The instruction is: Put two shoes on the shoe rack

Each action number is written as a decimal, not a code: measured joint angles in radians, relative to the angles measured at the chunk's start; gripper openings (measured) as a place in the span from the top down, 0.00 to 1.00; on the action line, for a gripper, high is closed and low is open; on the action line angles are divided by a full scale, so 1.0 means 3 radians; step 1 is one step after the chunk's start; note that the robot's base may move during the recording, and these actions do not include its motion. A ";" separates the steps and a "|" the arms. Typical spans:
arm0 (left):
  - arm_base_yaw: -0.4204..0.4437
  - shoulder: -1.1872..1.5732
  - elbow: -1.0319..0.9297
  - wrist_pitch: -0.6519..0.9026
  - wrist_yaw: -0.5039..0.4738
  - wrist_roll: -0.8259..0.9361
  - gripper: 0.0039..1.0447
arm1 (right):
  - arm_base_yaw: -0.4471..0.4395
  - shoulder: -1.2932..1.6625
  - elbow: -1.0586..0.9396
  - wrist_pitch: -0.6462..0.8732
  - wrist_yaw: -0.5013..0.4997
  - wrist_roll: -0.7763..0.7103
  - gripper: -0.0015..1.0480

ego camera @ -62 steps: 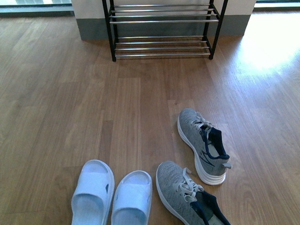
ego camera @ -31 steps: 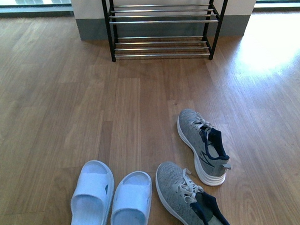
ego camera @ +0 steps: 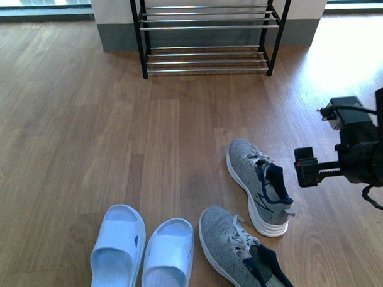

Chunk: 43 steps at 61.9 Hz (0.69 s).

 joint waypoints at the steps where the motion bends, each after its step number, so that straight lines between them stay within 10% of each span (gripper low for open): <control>1: 0.0000 0.0000 0.0000 0.0000 0.0000 0.0000 0.09 | 0.0004 0.0083 0.0062 -0.0017 0.0005 -0.0008 0.09; 43: 0.0000 0.0000 0.0000 0.0000 0.0000 0.0000 0.09 | -0.0135 0.1520 0.1596 -0.0612 -0.0135 -0.0211 0.09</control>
